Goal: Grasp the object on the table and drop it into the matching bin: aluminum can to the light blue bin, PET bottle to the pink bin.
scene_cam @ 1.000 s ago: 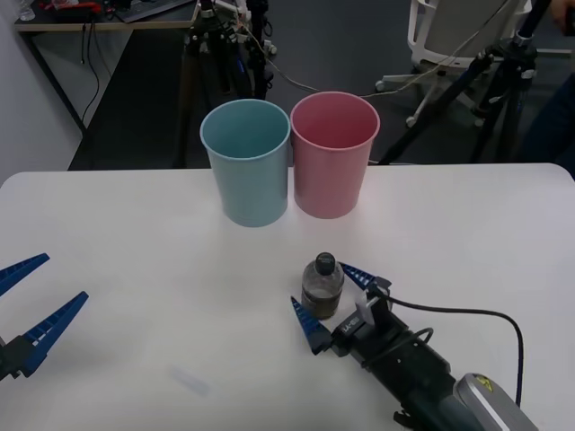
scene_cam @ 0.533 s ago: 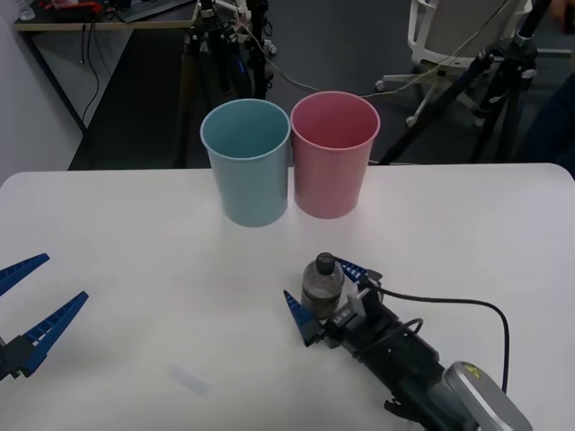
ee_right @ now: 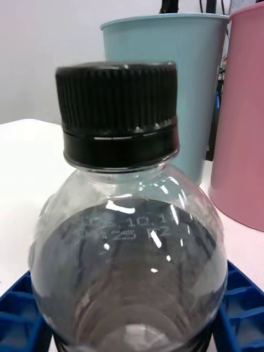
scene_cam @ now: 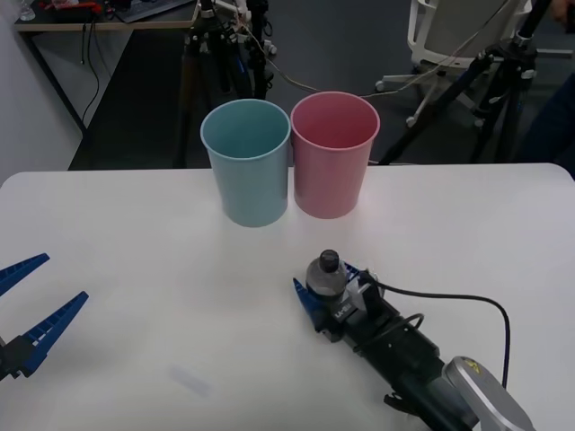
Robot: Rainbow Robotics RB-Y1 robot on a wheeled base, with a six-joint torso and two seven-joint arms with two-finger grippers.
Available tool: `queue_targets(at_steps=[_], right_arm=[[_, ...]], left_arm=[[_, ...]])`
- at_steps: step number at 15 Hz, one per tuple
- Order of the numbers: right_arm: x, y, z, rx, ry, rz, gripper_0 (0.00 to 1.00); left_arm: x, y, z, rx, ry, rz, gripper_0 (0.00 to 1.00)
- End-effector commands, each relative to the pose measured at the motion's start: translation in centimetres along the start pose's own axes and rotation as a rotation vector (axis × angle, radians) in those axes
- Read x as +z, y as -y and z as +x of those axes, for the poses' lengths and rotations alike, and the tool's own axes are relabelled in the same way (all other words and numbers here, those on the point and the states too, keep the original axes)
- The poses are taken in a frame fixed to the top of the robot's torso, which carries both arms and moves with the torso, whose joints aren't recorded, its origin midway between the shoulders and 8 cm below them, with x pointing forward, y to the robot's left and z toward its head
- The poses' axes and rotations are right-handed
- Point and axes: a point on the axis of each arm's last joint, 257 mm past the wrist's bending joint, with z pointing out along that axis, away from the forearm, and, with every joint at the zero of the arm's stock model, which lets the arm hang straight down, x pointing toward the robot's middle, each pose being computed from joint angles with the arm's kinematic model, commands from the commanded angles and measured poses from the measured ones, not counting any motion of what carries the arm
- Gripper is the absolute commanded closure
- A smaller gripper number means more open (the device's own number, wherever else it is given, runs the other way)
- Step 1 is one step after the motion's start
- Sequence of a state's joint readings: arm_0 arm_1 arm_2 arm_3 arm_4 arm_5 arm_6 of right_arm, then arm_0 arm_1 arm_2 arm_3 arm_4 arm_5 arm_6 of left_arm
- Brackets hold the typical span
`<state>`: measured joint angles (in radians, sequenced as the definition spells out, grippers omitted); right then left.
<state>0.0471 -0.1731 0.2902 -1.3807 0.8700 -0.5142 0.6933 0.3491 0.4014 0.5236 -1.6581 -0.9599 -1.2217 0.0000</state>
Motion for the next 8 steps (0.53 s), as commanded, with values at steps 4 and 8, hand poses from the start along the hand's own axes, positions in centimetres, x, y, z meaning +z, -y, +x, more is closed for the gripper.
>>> queue_targets(at_steps=[4, 8], right_arm=[[-0.6, 0.2, 0.0, -0.004, 0.005, -0.008, 1.0], [-2.9, 1.2, -0.7, -0.015, 0.014, -0.003, 1.0]], left_arm=[[0.0, 0.0, 0.0, 0.0, 0.0, 0.0, 0.0], [0.0, 0.0, 0.0, 0.0, 0.0, 0.0, 0.0]])
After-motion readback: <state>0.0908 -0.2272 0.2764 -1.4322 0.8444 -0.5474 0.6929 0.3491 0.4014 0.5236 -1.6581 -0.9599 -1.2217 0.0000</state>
